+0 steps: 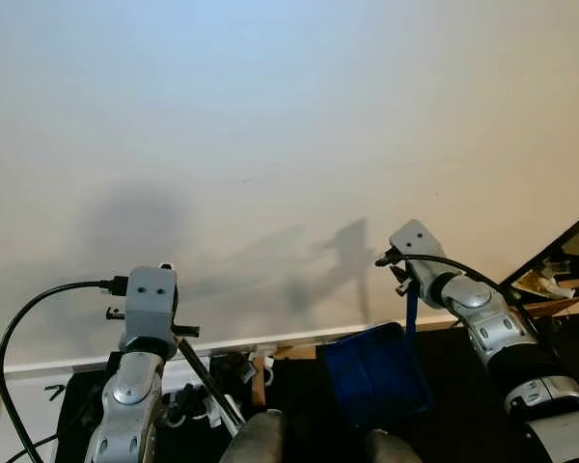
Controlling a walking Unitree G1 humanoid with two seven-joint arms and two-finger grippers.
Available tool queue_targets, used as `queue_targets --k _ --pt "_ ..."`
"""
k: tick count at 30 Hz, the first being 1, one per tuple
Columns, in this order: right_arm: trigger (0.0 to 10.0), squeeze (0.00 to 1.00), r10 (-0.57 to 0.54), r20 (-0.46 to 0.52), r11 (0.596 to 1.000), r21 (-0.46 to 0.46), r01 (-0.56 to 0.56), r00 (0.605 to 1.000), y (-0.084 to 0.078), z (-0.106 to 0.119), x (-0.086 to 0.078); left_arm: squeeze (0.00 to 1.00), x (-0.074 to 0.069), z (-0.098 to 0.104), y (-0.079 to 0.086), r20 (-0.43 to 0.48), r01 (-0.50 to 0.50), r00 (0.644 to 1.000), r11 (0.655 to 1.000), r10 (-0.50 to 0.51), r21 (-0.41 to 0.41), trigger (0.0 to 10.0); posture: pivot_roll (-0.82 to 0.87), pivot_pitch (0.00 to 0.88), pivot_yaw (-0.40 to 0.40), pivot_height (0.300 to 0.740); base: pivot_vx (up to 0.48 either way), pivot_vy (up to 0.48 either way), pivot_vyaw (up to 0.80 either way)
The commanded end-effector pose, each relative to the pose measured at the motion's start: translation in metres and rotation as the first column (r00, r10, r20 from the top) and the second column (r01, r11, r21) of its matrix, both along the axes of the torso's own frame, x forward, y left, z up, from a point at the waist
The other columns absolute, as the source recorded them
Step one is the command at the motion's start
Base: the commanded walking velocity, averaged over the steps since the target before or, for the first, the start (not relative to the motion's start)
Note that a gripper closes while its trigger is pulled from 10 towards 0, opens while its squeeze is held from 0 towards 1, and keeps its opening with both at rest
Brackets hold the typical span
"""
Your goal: Sweep floor
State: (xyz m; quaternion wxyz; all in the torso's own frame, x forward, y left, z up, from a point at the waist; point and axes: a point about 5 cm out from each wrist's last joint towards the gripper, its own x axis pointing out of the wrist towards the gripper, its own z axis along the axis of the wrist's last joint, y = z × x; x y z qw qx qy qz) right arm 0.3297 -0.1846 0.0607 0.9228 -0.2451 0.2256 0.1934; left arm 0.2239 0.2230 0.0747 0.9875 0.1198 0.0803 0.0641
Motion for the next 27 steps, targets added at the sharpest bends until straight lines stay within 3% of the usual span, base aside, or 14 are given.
queue_targets --k 1,2,3,4,8,15,20,27 --pt "10.0 0.0 -0.136 -0.01 0.99 -0.036 0.135 0.991 -0.019 -0.011 -0.007 0.0 -0.002 -0.005 -0.003 -0.009 0.002 1.0 1.0 -0.002 -0.025 10.0 0.2 0.124 -0.049 0.74 0.0 0.0 0.0" --pt "10.0 0.0 -0.162 0.061 0.987 -0.004 0.162 0.985 -0.016 -0.003 -0.002 0.0 -0.002 -0.005 -0.003 -0.009 0.002 1.0 1.0 -0.003 -0.025 10.0 0.2 0.124 -0.049 0.74 0.0 0.0 0.0" --pt "10.0 0.0 -0.162 0.061 0.987 -0.004 0.162 0.985 -0.016 -0.003 -0.002 0.0 -0.002 -0.005 -0.003 -0.009 0.002 1.0 1.0 -0.003 -0.025 10.0 0.2 0.124 -0.049 0.74 0.0 0.0 0.0" --pt "10.0 0.0 -0.188 0.154 0.982 0.019 0.188 0.97 -0.012 0.007 0.003 0.0 -0.001 -0.004 -0.003 -0.008 0.004 1.0 1.0 -0.004 -0.024 10.0 0.2 0.121 -0.044 0.74 0.0 0.0 0.0" --pt "10.0 0.0 -0.193 0.212 0.981 0.044 0.188 0.958 -0.004 0.008 0.003 0.0 0.0 -0.004 -0.003 -0.008 0.007 1.0 1.0 -0.008 -0.023 10.0 0.2 0.119 -0.039 0.74 0.0 0.0 0.0" --pt "10.0 0.0 -0.145 0.27 0.989 0.078 0.128 0.952 0.016 -0.002 -0.003 0.0 0.002 -0.002 -0.002 -0.004 0.013 1.0 1.0 -0.013 -0.017 10.0 0.22 0.113 -0.034 0.74 0.0 0.0 0.0" --pt "10.0 0.0 -0.173 0.279 0.984 0.086 0.155 0.945 0.015 -0.003 -0.003 0.0 0.002 -0.001 0.0 -0.003 0.011 1.0 1.0 -0.012 -0.012 10.0 0.22 0.108 -0.033 0.74 0.0 0.0 0.0" --pt "10.0 0.0 -0.203 0.363 0.977 0.143 0.161 0.909 0.013 0.012 0.001 0.0 0.002 -0.001 0.0 -0.001 0.011 1.0 1.0 -0.011 -0.01 10.0 0.22 0.105 -0.038 0.74 0.0 0.0 0.0"
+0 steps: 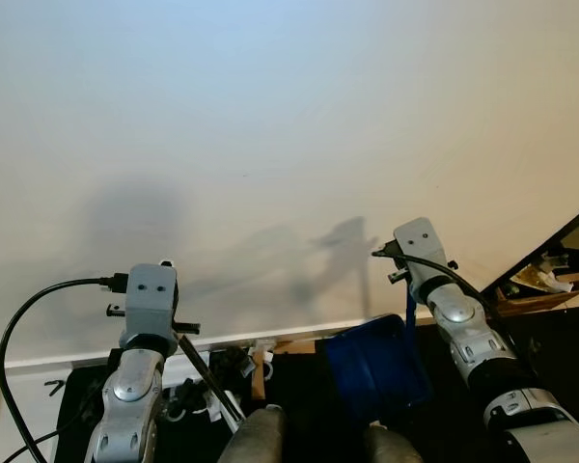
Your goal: Sweep floor
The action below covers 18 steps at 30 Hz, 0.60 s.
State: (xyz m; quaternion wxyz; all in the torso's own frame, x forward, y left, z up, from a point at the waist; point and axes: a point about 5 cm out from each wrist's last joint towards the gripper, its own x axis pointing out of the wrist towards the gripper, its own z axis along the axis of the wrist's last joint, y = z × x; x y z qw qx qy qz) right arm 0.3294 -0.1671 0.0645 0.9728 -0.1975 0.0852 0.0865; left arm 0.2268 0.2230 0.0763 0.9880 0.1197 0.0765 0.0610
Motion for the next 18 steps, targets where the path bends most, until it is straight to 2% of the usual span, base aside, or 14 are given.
queue_targets --k 1,10,18 --pt "10.0 0.0 -0.022 0.079 1.0 -0.009 0.023 0.997 -0.0054 0.0095 0.0009 0.0 -0.0008 -0.0027 -0.0001 -0.008 0.005 1.0 1.0 -0.005 -0.01 10.0 0.22 0.105 -0.038 0.74 0.0 0.0 0.0" --pt "10.0 0.0 -0.023 0.124 1.0 -0.006 0.024 0.992 -0.0113 0.0152 -0.0013 0.0 -0.0019 -0.0035 0.0002 -0.01 0.005 1.0 1.0 -0.005 -0.011 10.0 0.22 0.104 -0.045 0.74 0.0 0.0 0.0" --pt "10.0 0.0 -0.012 0.147 1.0 0.022 0.009 0.989 -0.0054 0.0159 -0.0051 0.0 -0.002 -0.003 0.0007 -0.009 0.005 1.0 1.0 -0.005 -0.01 10.0 0.22 0.109 -0.041 0.74 0.0 0.0 0.0"
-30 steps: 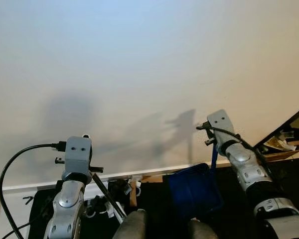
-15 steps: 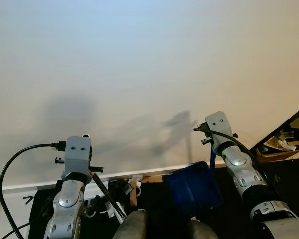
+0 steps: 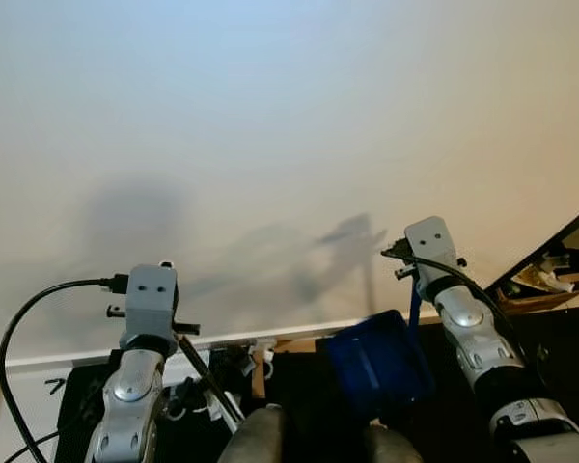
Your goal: Sweep floor
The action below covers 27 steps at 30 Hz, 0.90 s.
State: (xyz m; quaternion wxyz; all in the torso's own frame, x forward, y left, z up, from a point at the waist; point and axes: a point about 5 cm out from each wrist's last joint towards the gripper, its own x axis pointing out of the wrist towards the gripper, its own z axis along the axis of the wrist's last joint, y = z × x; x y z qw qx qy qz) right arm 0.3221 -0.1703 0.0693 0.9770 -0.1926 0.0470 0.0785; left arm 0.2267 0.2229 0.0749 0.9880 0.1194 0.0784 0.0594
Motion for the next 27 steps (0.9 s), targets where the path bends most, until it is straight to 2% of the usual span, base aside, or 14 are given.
queue_targets --k 1,8,10,15,19,24,27 --pt "10.0 0.0 -0.01 0.077 1.0 0.013 0.009 0.997 -0.002 0.012 0.002 0.0 -0.002 -0.002 0.001 -0.005 0.002 1.0 1.0 -0.002 -0.009 10.0 0.22 0.109 -0.041 0.74 0.0 0.0 0.0" --pt "10.0 0.0 -0.017 0.077 1.0 0.022 0.015 0.997 0.001 0.011 0.003 0.0 -0.002 -0.002 0.0 -0.008 0.005 1.0 1.0 -0.005 -0.008 10.0 0.22 0.111 -0.038 0.74 0.0 0.0 0.0" --pt "10.0 0.0 -0.014 0.082 0.995 0.1 0.006 0.997 0.007 0.013 0.003 0.0 -0.002 -0.002 0.001 -0.007 0.002 1.0 1.0 -0.002 -0.009 10.0 0.22 0.111 -0.036 0.74 0.0 0.0 0.0" --pt "10.0 0.0 -0.009 0.073 0.992 0.126 0.0 0.997 0.011 0.011 0.003 0.0 -0.002 -0.002 0.0 -0.008 0.004 1.0 1.0 -0.004 -0.008 10.0 0.22 0.114 -0.034 0.74 0.0 0.0 0.0" --pt "10.0 0.0 -0.005 0.058 0.992 0.127 -0.002 0.998 0.016 0.006 0.002 0.0 -0.002 -0.002 0.0 -0.009 0.006 1.0 1.0 -0.006 -0.009 10.0 0.22 0.114 -0.032 0.74 0.0 0.0 0.0" --pt "10.0 0.0 0.017 0.076 0.998 0.052 -0.021 0.997 0.022 0.002 0.0 0.0 -0.002 -0.001 0.0 -0.008 0.006 1.0 1.0 -0.006 -0.008 10.0 0.23 0.114 -0.029 0.74 0.0 0.0 0.0" --pt "10.0 0.0 0.019 0.087 0.999 0.038 -0.022 0.996 0.023 0.003 0.001 0.0 -0.002 -0.001 0.0 -0.008 0.006 1.0 1.0 -0.006 -0.007 10.0 0.23 0.114 -0.029 0.74 0.0 0.0 0.0"
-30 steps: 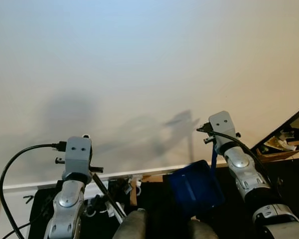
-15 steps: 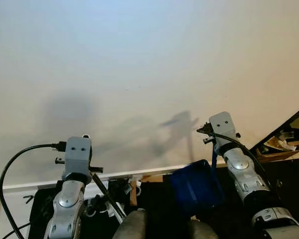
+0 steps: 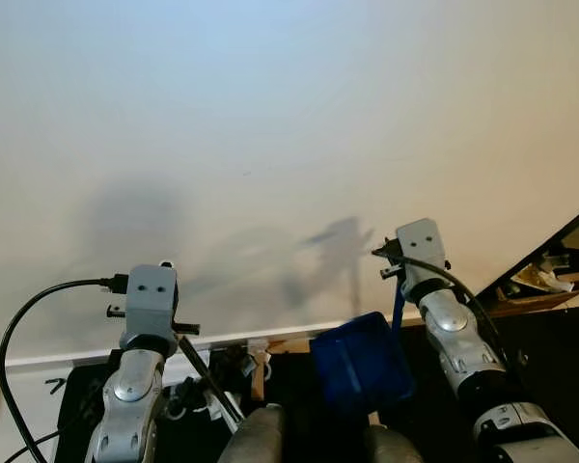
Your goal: Sweep floor
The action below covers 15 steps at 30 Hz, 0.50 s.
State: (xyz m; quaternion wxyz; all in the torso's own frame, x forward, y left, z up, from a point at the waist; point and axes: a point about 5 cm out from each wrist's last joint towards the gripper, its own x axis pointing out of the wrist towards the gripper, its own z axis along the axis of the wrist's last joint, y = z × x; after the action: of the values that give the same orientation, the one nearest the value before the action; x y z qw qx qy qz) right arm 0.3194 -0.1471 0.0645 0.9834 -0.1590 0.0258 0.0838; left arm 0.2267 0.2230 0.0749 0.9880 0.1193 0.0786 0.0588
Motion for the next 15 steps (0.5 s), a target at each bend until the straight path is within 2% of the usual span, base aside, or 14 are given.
queue_targets --k 1,9,11,15 --pt "10.0 0.0 0.001 0.055 1.0 -0.03 0.001 0.998 -0.0007 0.0082 0.0036 0.0 -0.0017 -0.0013 0.0005 -0.008 0.004 1.0 1.0 -0.004 -0.006 10.0 0.23 0.114 -0.029 0.74 0.0 0.0 0.0" --pt "10.0 0.0 -0.052 0.078 0.998 -0.012 0.054 0.996 -0.0049 0.0076 0.0035 0.0 -0.0011 -0.0012 -0.0001 -0.009 0.01 1.0 1.0 -0.01 -0.006 10.0 0.23 0.115 -0.02 0.74 0.0 0.0 0.0" --pt "10.0 0.0 -0.089 0.068 0.995 0.051 0.086 0.994 -0.0019 0.0043 0.0033 0.0 -0.0001 -0.0005 0.0 -0.008 0.013 1.0 1.0 -0.013 -0.005 10.0 0.24 0.115 -0.016 0.74 0.0 0.0 0.0" --pt "10.0 0.0 -0.096 0.07 0.993 0.07 0.091 0.993 0.0018 0.0055 0.0052 0.0 0.0 0.0004 0.001 -0.008 0.014 1.0 1.0 -0.014 -0.002 10.0 0.24 0.116 -0.013 0.74 0.0 0.0 0.0"
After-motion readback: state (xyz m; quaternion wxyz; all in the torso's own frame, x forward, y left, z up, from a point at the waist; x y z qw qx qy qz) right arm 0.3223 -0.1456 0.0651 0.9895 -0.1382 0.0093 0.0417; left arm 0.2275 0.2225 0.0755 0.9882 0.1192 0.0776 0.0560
